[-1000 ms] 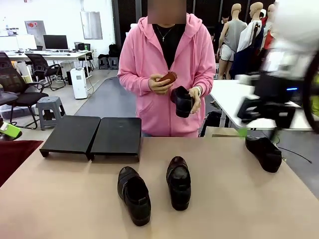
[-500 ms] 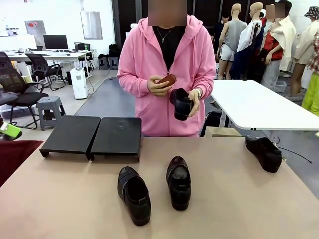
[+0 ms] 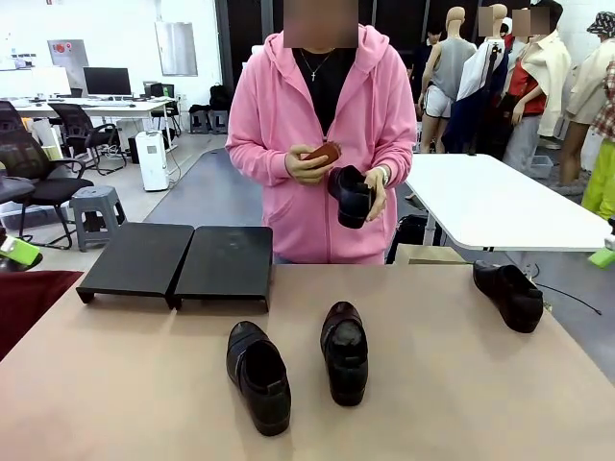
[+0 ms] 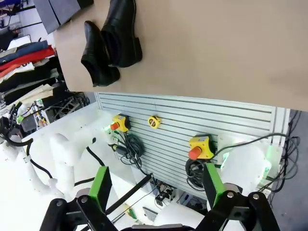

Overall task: Organize the shoes by placing them on the stand.
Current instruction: Pick up one Shoe and place it in the middle of the table, then place the Shoe from the middle of the table onto the Shoes Stand.

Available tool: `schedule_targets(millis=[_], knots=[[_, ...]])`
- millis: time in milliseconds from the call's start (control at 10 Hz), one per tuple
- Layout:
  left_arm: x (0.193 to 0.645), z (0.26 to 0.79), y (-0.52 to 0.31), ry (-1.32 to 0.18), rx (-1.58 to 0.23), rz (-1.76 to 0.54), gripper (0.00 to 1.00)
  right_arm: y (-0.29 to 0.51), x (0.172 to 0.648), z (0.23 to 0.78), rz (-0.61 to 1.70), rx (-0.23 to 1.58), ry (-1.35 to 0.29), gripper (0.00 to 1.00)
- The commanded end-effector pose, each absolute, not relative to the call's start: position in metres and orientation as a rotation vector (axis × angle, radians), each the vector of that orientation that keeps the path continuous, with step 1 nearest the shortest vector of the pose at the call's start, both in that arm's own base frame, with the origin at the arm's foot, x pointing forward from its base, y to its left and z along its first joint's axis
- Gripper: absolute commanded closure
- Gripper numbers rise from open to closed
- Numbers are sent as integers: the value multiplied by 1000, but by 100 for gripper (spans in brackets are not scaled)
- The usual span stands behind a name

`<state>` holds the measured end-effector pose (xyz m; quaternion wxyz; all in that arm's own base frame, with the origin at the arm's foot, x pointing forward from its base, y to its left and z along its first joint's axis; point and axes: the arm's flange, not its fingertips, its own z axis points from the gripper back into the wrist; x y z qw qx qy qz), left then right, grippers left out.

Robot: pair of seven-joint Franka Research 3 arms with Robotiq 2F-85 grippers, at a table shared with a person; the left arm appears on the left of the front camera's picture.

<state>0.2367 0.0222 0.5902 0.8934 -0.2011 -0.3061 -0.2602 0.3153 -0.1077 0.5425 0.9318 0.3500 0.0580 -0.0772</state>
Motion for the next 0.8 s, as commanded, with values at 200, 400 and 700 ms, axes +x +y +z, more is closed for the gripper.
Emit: schedule_targets(millis=[200, 400, 700], knots=[[236, 590, 24, -637, -426, -556, 0, -116, 310, 545, -178, 702, 135, 0], [236, 590, 24, -637, -426, -556, 0, -116, 310, 545, -178, 702, 135, 0], [279, 612, -77, -443, -319, -390, 0, -116, 310, 545, -178, 702, 135, 0]])
